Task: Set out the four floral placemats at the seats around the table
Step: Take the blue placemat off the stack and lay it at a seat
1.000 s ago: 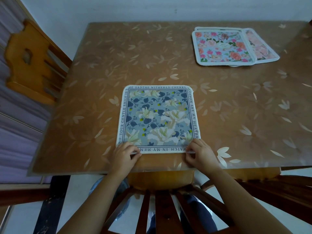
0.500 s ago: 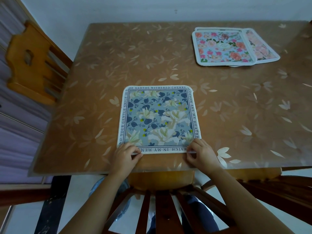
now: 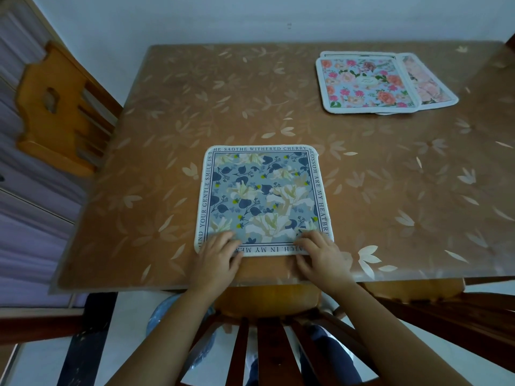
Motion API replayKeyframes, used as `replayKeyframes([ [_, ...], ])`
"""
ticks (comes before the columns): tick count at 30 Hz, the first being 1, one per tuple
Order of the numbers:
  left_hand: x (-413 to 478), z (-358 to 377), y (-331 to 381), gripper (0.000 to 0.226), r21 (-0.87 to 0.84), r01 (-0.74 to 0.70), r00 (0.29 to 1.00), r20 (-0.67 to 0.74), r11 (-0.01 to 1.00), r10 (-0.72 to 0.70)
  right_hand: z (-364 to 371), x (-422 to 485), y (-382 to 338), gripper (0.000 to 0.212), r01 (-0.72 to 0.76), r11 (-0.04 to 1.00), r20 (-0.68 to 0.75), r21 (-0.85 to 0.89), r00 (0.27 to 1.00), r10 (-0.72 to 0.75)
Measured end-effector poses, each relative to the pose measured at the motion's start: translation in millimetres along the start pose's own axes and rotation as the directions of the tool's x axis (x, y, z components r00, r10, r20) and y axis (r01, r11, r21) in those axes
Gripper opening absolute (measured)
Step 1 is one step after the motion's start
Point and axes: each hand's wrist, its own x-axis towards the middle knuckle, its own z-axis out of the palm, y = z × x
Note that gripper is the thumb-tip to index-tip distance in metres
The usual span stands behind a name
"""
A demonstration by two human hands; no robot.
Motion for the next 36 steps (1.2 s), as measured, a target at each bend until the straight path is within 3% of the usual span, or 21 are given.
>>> replayKeyframes([
  [3, 7.4, 14.9, 6.8, 0.043, 0.073, -0.013, 0.982, 0.190, 0.997, -0.001, 17.1, 8.6, -7.9, 0.039, 0.026, 0.998, 0.098, -0.056, 0.995, -0.020],
  [6, 16.7, 30.0, 13.2, 0.052, 0.156, 0.019, 0.969, 0.241, 0.988, -0.057, 33.0, 21.0, -12.0, 0.051, 0.003, 0.988, 0.214, -0.156, 0.976, 0.030],
  [13, 38.9, 42.2, 10.8, 0.053, 0.283, 0.030, 0.981, 0.174, 0.959, -0.082, 51.1, 48.5, -8.5, 0.063, 0.003, 0.955, 0.256, -0.297, 0.964, 0.077],
  [23, 109.6, 46.3, -6.4, 0.055, 0.326, 0.116, 0.981, 0.109, 0.938, -0.159, 51.5, 127.7, 13.8, 0.064, 0.048, 0.960, 0.241, -0.274, 0.970, 0.021],
  [28, 147.4, 41.2, -22.7, 0.056, 0.302, 0.091, 0.986, 0.106, 0.949, -0.128, 42.8, 171.4, 37.5, 0.064, 0.101, 0.963, 0.229, -0.249, 0.972, -0.043],
  [36, 165.6, 32.8, -44.5, 0.061, 0.306, 0.192, 0.970, 0.087, 0.932, -0.229, 30.8, 180.7, 64.7, 0.062, 0.033, 0.964, 0.184, -0.265, 0.983, 0.017],
])
